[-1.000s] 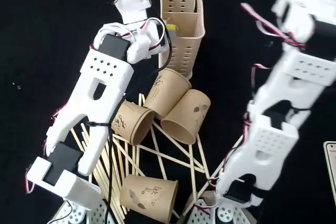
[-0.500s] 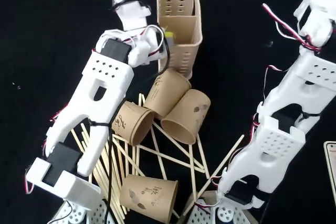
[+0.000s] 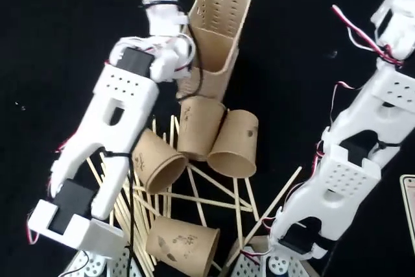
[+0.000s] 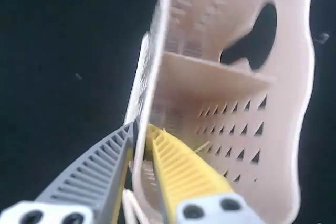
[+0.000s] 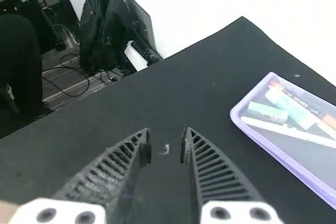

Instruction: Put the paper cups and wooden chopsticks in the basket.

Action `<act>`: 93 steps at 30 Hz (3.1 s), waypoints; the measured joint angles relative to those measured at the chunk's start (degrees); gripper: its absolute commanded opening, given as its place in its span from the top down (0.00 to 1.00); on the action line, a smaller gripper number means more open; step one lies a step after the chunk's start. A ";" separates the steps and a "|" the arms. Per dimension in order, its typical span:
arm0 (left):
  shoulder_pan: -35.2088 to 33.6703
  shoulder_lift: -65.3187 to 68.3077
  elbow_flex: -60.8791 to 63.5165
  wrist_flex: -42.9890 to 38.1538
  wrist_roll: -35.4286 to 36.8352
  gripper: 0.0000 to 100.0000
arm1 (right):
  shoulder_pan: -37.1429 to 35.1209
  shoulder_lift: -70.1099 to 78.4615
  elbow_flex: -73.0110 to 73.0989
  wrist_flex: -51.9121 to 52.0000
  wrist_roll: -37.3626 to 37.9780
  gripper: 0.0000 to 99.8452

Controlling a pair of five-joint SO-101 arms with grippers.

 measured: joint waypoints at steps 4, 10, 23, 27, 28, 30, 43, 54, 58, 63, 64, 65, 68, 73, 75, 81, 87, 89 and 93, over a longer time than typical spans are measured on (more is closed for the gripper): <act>-4.84 -0.09 0.00 -4.66 -6.95 0.97 | 1.32 0.00 0.00 0.00 0.00 0.89; -11.78 -0.09 0.00 -12.04 -10.20 0.97 | 1.93 0.00 0.00 0.00 0.00 0.89; -13.10 -2.02 -3.60 11.25 -35.08 0.97 | 0.62 0.00 0.00 0.00 0.00 0.89; -12.22 -2.02 -7.91 16.70 -39.30 0.97 | -5.71 0.00 2.55 0.00 6.51 0.84; -11.87 -2.02 -9.32 18.55 -39.47 0.97 | -7.82 0.00 3.87 0.00 8.62 0.83; -10.81 -2.02 -12.40 22.07 -40.62 0.97 | -11.60 0.00 6.24 0.00 12.22 0.83; -4.40 -2.02 -15.91 27.69 -42.81 0.97 | -23.30 -5.80 16.97 0.00 18.29 0.83; -3.96 -2.02 -15.91 27.69 -40.79 0.97 | -32.79 -20.75 35.87 0.00 18.64 0.83; -3.96 -2.02 -15.91 27.69 -39.12 0.97 | -33.85 -23.21 38.77 -0.09 19.52 0.82; -3.96 -2.02 -15.91 27.78 -38.95 0.97 | -33.85 -23.21 46.33 -3.69 22.42 0.82; -3.96 -2.02 -15.91 27.96 -38.77 0.97 | -33.85 -23.21 48.53 -5.36 22.95 0.82; -3.96 -2.02 -15.91 28.04 -38.68 0.97 | -33.85 -23.21 50.81 -7.03 23.30 0.82; -3.96 -2.02 -15.91 28.13 -38.68 0.97 | -34.20 -23.21 57.85 -12.48 24.26 0.82; -3.96 -2.02 -15.91 28.13 -38.68 0.97 | -36.22 -23.21 64.18 -19.78 24.35 0.82; -3.96 -2.02 -15.91 28.13 -38.68 0.97 | -36.40 -23.21 64.97 -21.54 23.74 0.82; -4.04 -2.02 -15.03 28.13 -38.51 0.97 | -36.48 -22.95 67.43 -27.25 23.12 0.82; -3.16 -2.02 -15.03 28.13 -38.33 0.97 | -36.92 -17.76 67.25 -32.35 22.86 0.83; -3.08 -2.02 -15.03 28.04 -38.33 0.97 | -37.01 -16.97 67.16 -33.58 22.86 0.84; -2.99 -2.02 -15.03 27.69 -38.33 0.97 | -37.10 -14.68 65.49 -34.55 22.86 0.97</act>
